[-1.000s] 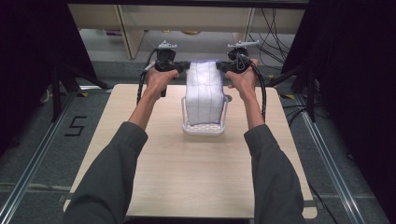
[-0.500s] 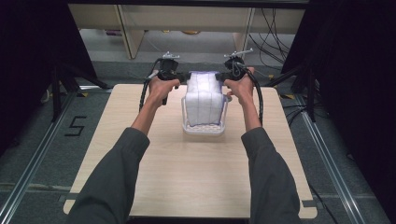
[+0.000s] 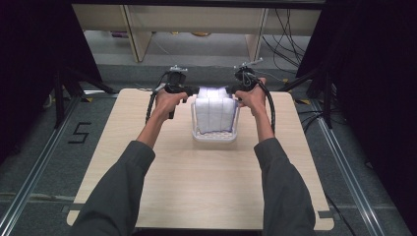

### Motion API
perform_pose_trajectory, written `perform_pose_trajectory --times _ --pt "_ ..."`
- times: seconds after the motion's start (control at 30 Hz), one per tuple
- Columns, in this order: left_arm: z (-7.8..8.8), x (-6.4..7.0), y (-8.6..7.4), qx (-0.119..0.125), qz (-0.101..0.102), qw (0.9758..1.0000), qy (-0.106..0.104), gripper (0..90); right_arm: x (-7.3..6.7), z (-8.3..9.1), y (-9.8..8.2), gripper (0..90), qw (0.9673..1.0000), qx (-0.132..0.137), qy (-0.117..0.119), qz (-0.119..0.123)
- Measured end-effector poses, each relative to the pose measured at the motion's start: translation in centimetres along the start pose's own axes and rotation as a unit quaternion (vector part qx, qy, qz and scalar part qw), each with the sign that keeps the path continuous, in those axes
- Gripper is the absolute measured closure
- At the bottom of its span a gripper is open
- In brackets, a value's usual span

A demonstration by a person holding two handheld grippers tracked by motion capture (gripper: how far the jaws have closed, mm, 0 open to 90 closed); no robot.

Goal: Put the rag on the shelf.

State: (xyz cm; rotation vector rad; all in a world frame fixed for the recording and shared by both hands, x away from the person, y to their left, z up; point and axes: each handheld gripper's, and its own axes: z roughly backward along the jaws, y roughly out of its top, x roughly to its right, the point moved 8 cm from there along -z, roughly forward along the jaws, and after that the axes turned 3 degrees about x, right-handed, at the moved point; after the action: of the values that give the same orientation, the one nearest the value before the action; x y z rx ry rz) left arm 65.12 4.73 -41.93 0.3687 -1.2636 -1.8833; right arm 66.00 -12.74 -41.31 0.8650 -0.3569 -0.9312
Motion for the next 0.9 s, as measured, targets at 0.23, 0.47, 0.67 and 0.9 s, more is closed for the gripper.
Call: perform_pose_trajectory --times 0.23,0.47,0.67,0.9 --pt "1.4 -1.3 -0.1 0.008 0.022 0.9996 0.016 58.1 0.6 0.8 0.0 65.3 0.9997 0.006 -0.015 -0.019" --pt "3.8 -3.0 -0.9 -0.002 0.032 0.9987 0.038 47.3 1.0 2.9 0.5 60.8 0.9994 0.018 -0.017 -0.025" --pt "5.3 -3.0 -1.6 -0.005 0.033 0.9985 0.044 40.6 0.1 4.7 0.6 58.0 0.9992 0.034 -0.019 -0.014" --pt "6.9 -2.7 -2.8 -0.018 0.028 0.9985 0.044 36.1 -1.1 6.6 0.1 54.6 0.9986 0.053 -0.008 -0.003"
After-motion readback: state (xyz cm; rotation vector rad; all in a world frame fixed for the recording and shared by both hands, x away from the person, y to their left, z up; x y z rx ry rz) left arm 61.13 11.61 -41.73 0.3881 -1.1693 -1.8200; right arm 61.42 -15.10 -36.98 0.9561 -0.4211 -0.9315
